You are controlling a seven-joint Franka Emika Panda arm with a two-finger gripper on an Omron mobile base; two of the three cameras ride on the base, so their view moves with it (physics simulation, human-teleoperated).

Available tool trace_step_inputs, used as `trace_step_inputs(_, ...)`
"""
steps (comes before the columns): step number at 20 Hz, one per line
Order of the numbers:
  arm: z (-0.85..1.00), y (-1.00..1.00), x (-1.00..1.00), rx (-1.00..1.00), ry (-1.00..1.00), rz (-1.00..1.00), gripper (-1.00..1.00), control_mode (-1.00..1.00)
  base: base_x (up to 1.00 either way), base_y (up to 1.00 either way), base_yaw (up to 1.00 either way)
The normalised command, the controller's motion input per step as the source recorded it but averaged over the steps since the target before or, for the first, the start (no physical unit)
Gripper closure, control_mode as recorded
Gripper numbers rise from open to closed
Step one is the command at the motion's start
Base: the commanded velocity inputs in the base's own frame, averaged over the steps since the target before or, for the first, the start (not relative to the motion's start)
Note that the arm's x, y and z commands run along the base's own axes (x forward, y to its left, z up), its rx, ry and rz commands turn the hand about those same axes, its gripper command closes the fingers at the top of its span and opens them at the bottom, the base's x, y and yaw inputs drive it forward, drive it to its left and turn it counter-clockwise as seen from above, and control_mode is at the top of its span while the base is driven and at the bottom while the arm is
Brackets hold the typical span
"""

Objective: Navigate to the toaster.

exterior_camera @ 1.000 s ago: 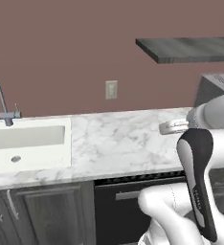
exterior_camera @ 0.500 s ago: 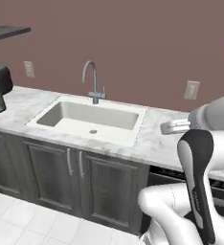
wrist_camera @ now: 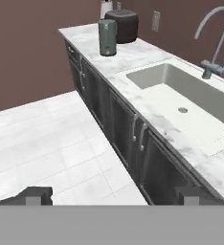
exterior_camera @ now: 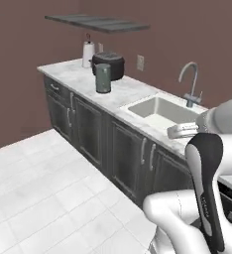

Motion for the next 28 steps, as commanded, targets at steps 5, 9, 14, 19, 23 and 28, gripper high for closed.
trace_step_inputs(5, 0.0, 0.0, 0.0, 0.0, 0.0, 0.0, -1.0, 1.0, 0.0, 0.69, 0.78)
trace_step_inputs(9, 0.0, 0.0, 0.0, 0.0, 0.0, 0.0, -1.0, 1.0, 0.61, 0.62, 0.57)
trace_step_inputs(14, 0.0, 0.0, 0.0, 0.0, 0.0, 0.0, -1.0, 1.0, 1.0, 0.43, 0.0)
trace_step_inputs(19, 0.0, 0.0, 0.0, 0.0, 0.0, 0.0, -1.0, 1.0, 1.0, 0.14, -0.09)
trace_step_inputs(23, 0.0, 0.0, 0.0, 0.0, 0.0, 0.0, -1.0, 1.0, 1.0, 0.28, -0.18)
trace_step_inputs(28, 0.0, 0.0, 0.0, 0.0, 0.0, 0.0, -1.0, 1.0, 1.0, 0.67, -0.51)
